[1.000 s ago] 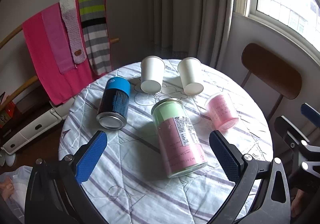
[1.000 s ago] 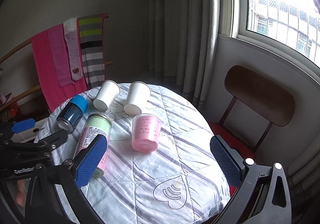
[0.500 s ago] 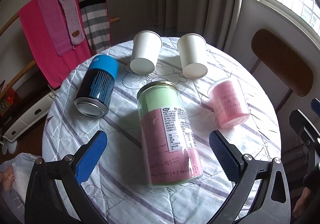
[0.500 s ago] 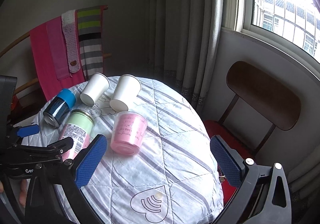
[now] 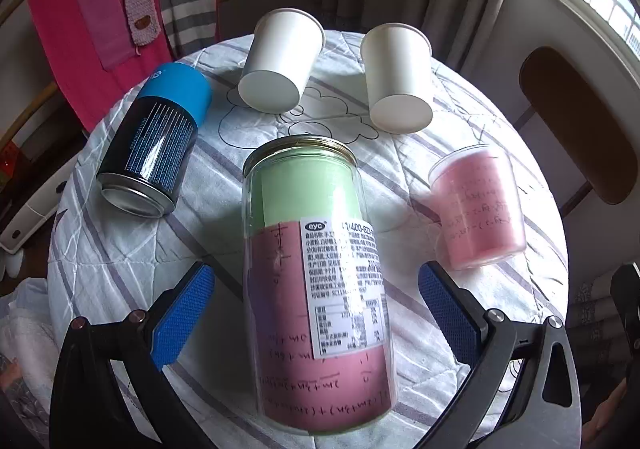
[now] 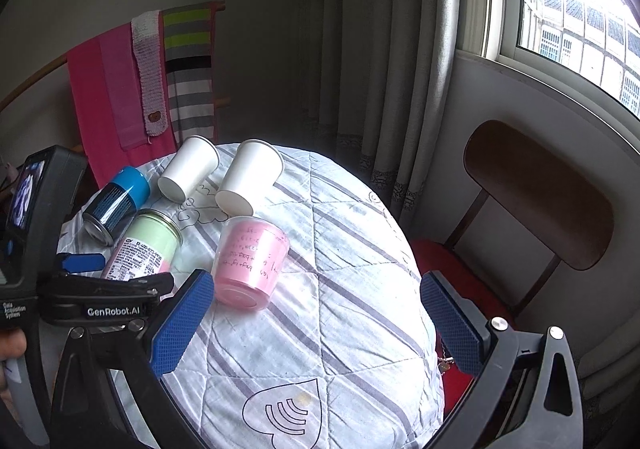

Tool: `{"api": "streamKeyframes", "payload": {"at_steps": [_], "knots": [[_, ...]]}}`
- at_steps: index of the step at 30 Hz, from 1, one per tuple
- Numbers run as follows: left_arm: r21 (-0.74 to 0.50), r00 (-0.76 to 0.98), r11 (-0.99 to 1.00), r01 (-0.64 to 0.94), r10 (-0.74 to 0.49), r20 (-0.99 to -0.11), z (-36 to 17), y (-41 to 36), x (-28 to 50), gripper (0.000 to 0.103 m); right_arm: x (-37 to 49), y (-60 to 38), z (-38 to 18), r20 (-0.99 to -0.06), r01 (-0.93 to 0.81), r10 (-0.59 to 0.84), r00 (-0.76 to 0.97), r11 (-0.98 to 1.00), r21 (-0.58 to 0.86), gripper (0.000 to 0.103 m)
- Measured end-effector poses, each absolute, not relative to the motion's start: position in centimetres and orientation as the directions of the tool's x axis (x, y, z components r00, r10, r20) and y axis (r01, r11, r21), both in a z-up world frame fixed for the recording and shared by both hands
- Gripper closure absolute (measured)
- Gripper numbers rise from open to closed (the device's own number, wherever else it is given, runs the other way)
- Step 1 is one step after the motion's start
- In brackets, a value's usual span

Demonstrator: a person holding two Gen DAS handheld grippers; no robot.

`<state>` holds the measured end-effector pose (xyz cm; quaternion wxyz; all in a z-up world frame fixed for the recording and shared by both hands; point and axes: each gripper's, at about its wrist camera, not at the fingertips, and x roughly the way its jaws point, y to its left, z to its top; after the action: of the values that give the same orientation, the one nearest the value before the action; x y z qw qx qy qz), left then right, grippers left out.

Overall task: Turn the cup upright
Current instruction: 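Move the left tool to the lying green-and-pink jar and close on it, then lift the green-and-pink jar off the table with the left tool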

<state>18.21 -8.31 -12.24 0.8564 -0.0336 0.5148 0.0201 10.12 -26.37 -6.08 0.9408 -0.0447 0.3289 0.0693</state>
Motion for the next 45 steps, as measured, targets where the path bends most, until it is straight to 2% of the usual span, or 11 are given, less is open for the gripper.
{"api": "streamKeyframes", "payload": {"at_steps": [6,11,13,16,27,45], "knots": [[-0.038,0.424,0.998,-0.047,-0.014,-0.905,-13.4,-8.9,19.8,0.000,10.9,-26.4,-6.6,-0.632,-0.172,0.114,0.767,0.985,-0.032,0.000],[-0.033,0.399,0.999,-0.028,-0.019,-0.917,-13.4,-9.0,20.3,0.007,11.3,-26.7,-7.2,-0.642,-0.170,0.115,0.758,0.985,-0.024,0.000],[-0.026,0.383,0.999,-0.026,-0.014,-0.924,-13.6,-8.9,20.5,0.019,11.4,-26.8,-7.4,-0.645,-0.168,0.114,0.755,0.986,-0.023,0.000],[-0.020,0.364,1.000,-0.017,-0.013,-0.931,-13.8,-8.6,20.6,0.030,11.4,-26.9,-7.4,-0.644,-0.166,0.115,0.756,0.986,-0.020,0.000],[-0.096,0.380,0.995,0.018,-0.096,-0.920,-13.1,-8.0,19.3,0.030,10.8,-26.8,-7.5,-0.654,-0.158,0.107,0.749,0.987,-0.020,0.000],[-0.113,0.439,0.990,0.091,-0.141,-0.887,-10.7,-6.2,15.7,0.031,9.0,-25.6,-6.8,-0.657,-0.140,0.122,0.744,0.990,0.025,0.000]]}}
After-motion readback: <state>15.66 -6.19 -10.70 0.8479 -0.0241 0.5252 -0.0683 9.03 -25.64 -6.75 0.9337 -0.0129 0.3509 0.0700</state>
